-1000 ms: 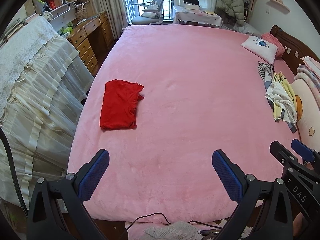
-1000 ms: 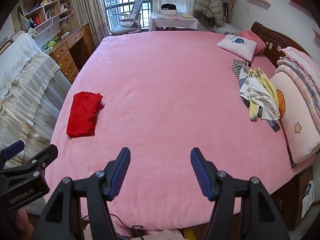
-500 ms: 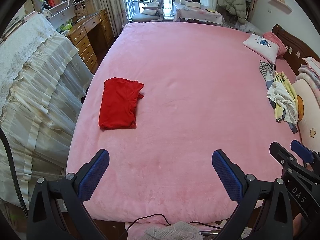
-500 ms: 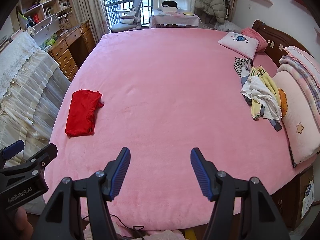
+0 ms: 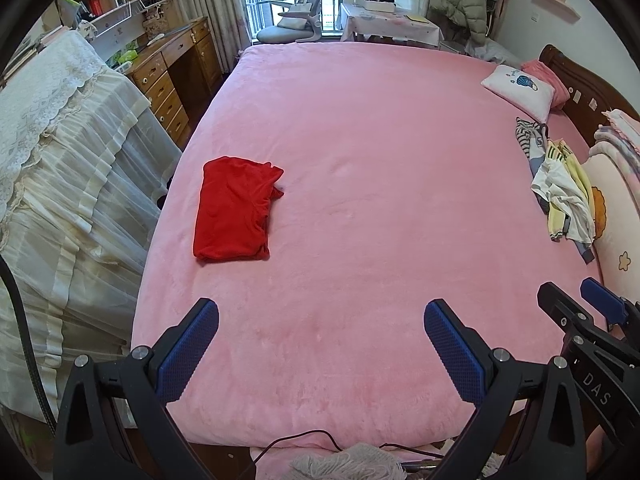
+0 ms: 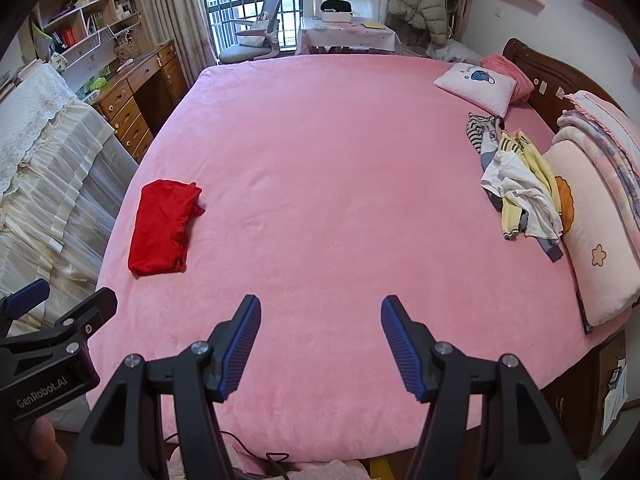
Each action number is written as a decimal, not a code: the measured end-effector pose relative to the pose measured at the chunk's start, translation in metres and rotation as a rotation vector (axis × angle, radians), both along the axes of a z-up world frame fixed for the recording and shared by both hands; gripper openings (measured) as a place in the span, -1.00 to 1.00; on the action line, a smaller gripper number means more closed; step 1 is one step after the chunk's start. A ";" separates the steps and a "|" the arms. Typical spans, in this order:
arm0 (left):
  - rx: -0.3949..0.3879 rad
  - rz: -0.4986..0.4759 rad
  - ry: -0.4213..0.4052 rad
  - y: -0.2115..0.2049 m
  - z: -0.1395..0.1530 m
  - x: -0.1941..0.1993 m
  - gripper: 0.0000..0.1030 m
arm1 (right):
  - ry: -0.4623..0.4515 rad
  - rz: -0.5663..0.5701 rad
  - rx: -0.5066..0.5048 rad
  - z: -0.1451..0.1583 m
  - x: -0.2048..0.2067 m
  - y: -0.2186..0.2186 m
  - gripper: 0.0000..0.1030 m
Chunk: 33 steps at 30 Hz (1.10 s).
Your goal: Fold small clothes
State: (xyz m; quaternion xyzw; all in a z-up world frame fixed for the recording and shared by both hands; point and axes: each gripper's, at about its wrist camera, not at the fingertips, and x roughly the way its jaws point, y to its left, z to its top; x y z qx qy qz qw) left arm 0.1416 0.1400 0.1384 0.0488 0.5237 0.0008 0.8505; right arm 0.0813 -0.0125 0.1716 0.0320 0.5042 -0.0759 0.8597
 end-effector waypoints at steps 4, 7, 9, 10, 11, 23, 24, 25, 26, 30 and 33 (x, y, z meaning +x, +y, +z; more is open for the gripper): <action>-0.001 -0.005 0.003 0.001 0.000 0.001 0.98 | 0.002 0.003 0.000 0.000 0.001 -0.003 0.22; -0.001 -0.003 0.003 0.001 0.000 0.001 0.98 | 0.001 0.001 -0.001 0.000 0.001 -0.002 0.22; -0.001 -0.003 0.003 0.001 -0.001 0.001 0.98 | 0.002 0.002 -0.001 0.000 0.001 -0.002 0.22; -0.001 -0.002 0.004 0.002 0.000 0.002 0.98 | 0.003 0.002 0.000 -0.001 0.002 -0.002 0.22; -0.002 -0.001 0.005 0.002 0.000 0.003 0.98 | 0.003 0.002 0.000 0.000 0.002 -0.002 0.22; -0.004 -0.001 0.010 0.004 -0.001 0.004 0.98 | 0.004 0.002 -0.001 0.000 0.001 -0.001 0.22; -0.005 0.000 0.011 0.005 -0.001 0.004 0.98 | 0.004 0.003 -0.001 0.000 0.001 -0.001 0.22; -0.004 0.000 0.011 0.005 -0.001 0.004 0.98 | 0.003 0.002 -0.001 0.001 0.001 0.000 0.22; -0.005 0.000 0.011 0.005 -0.001 0.004 0.98 | 0.003 0.001 -0.001 0.001 0.001 0.000 0.22; -0.003 0.001 0.012 0.006 -0.001 0.003 0.98 | 0.006 0.001 0.000 0.000 0.002 -0.001 0.22; -0.003 0.004 0.010 0.006 -0.003 0.002 0.98 | 0.004 0.001 -0.001 0.000 0.002 -0.001 0.22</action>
